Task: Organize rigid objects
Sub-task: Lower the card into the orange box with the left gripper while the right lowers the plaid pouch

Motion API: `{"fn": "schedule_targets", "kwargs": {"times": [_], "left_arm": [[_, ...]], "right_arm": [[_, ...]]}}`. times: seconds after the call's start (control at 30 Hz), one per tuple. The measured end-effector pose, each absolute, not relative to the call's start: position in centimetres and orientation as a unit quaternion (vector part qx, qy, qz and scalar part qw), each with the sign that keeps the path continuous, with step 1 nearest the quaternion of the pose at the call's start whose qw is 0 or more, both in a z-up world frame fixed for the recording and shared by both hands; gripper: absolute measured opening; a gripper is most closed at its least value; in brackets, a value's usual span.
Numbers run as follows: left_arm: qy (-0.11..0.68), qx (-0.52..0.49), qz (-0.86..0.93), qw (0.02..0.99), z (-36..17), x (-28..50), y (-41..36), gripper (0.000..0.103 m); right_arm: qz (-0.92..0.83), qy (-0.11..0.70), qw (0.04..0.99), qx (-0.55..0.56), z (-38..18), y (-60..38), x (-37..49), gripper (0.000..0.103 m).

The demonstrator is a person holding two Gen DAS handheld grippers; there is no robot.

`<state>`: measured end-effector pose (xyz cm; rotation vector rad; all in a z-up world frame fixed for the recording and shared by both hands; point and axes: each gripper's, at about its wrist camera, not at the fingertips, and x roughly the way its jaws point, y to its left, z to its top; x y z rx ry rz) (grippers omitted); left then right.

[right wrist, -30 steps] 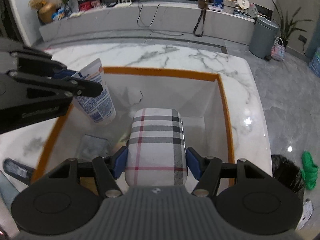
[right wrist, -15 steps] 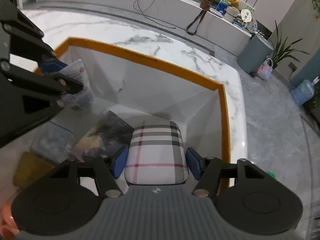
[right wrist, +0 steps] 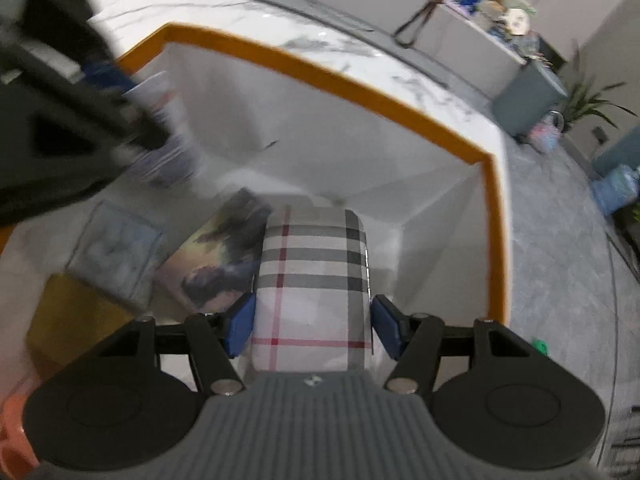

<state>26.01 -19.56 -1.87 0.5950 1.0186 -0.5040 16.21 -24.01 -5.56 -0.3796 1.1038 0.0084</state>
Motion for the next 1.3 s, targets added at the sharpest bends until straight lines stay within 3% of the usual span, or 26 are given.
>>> {"fn": "schedule_targets", "kwargs": {"times": [0.27, 1.0, 1.23, 1.3], "left_arm": [[0.479, 0.261, -0.244, 0.802, -1.3, 25.8, -19.5, 0.011], [0.525, 0.215, -0.216, 0.795, -1.5, 27.6, -18.9, 0.012], [0.53, 0.191, -0.203, 0.801, -1.1, 28.0, -18.4, 0.016], [0.529, 0.173, -0.205, 0.805, -0.7, 28.1, -18.0, 0.025]], "right_arm": [[-0.01, 0.519, 0.818, -0.248, -5.6, -24.2, 15.3, 0.062], [0.028, 0.559, 0.821, -0.107, -7.8, -26.6, 19.3, 0.062], [0.033, 0.557, 0.824, -0.103, -7.9, -26.8, 18.6, 0.062], [0.037, 0.559, 0.822, -0.105, -7.9, -26.5, 18.7, 0.062]]}}
